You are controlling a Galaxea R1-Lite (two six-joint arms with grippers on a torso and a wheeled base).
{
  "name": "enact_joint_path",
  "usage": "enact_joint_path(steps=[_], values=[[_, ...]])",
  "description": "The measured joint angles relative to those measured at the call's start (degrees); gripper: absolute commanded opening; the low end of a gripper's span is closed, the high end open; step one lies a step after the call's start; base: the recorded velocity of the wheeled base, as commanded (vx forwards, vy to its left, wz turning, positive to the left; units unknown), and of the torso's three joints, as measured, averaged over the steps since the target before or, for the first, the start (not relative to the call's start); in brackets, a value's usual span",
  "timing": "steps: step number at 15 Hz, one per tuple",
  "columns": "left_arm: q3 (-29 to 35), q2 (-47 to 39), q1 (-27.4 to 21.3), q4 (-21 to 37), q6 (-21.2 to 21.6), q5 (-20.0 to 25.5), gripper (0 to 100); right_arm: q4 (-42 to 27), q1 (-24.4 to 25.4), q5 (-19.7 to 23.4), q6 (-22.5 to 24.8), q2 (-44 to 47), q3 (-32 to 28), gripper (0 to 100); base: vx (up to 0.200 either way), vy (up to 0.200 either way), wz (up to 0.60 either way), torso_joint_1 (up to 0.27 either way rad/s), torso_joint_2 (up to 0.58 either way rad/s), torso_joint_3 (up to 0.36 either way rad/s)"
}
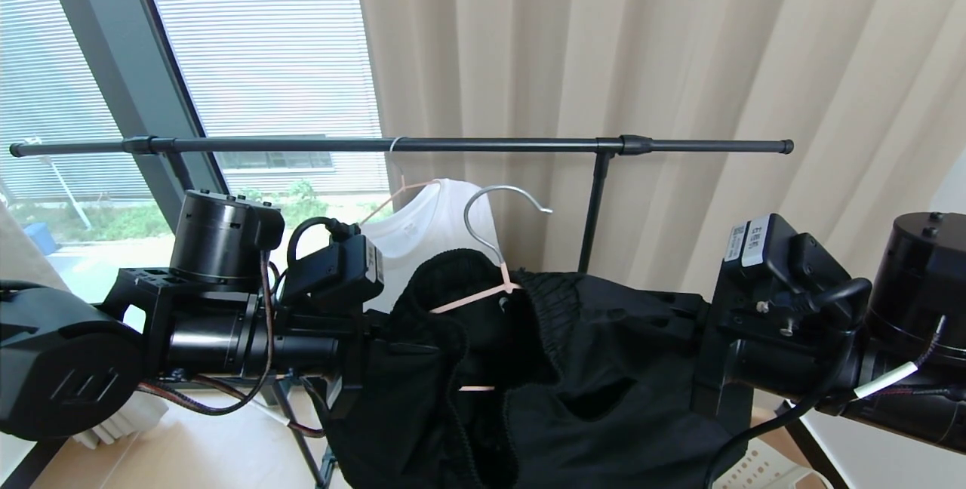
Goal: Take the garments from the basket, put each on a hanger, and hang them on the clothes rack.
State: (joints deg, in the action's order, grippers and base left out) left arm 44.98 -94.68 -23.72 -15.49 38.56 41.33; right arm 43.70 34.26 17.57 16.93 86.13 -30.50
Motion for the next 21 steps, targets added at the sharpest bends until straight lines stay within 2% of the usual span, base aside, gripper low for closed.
enact_joint_path(steps=[11,12,16,21], values=[[-1.0,3.2,0.2,0.1,-1.6,-0.3,0,0.2,0.0,-0.2,0.0,0.3,-0.6,0,0.0,0.0,0.0,0.0,0.0,0.0],[-1.0,3.6,0.2,0.1,-1.8,-0.5,0,0.2,-0.1,-0.3,-0.1,0.3,-0.5,100,0.0,0.0,0.0,0.0,0.0,0.0],[-1.2,4.4,0.5,0.1,-1.8,-0.8,0,0.1,-0.3,-0.1,-0.1,0.1,-0.6,100,0.0,0.0,0.0,0.0,0.0,0.0],[-1.4,5.0,1.2,0.0,-3.5,-4.0,0,0.0,-1.5,0.1,-0.1,-0.7,0.0,100,0.0,0.0,0.0,0.0,0.0,0.0]])
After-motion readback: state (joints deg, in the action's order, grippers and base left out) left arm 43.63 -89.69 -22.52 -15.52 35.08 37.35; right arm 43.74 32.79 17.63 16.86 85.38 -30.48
